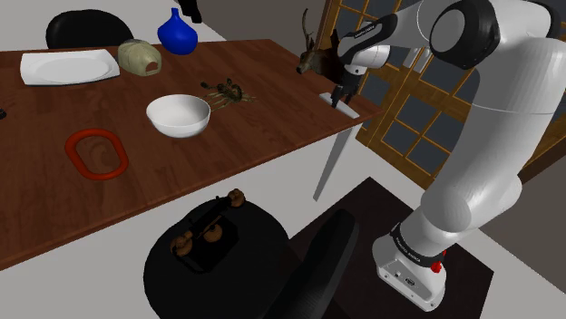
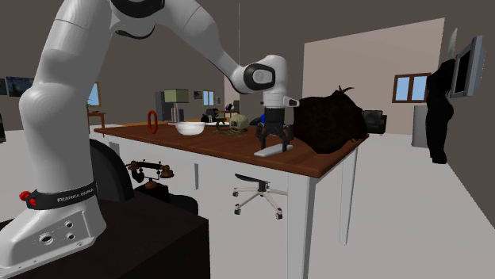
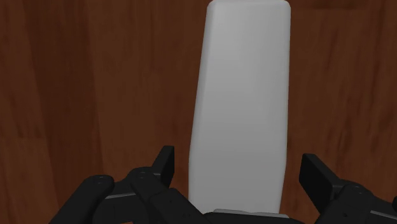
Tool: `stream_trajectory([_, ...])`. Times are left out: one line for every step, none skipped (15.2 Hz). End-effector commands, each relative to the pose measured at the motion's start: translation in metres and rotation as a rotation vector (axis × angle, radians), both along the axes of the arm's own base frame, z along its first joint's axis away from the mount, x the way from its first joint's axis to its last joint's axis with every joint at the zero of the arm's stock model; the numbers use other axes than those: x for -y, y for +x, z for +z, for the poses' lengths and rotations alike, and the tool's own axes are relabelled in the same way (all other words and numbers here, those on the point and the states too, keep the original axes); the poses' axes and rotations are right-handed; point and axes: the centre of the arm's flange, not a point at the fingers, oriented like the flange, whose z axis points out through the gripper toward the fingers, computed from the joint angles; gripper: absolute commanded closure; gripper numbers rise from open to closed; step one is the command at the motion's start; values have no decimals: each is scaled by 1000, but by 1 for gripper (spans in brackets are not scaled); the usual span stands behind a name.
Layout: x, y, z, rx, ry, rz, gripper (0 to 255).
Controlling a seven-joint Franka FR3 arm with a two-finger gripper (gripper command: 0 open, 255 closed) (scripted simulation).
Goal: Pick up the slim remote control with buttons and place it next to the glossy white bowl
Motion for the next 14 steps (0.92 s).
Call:
stream_trajectory([0,0,-1,0,0,0,0])
stream_trajectory([0,0,-1,0,0,0,0])
stream_trajectory([0,0,-1,0,0,0,0])
stream_trajectory([0,0,0,0,0,0,0])
stream_trajectory([0,0,0,0,0,0,255])
stream_trajectory([0,0,0,0,0,0,255])
stream_trajectory([0,0,-1,0,0,0,255])
stream_trajectory([0,0,-1,0,0,0,255])
stream_trajectory([0,0,-1,0,0,0,255])
stream_trajectory([0,0,-1,0,0,0,255])
stream_trajectory([0,0,-1,0,0,0,255])
stream_trajectory([0,0,-1,0,0,0,255])
stream_trajectory([0,0,-1,0,0,0,255])
stream_trajectory([0,0,-1,0,0,0,255])
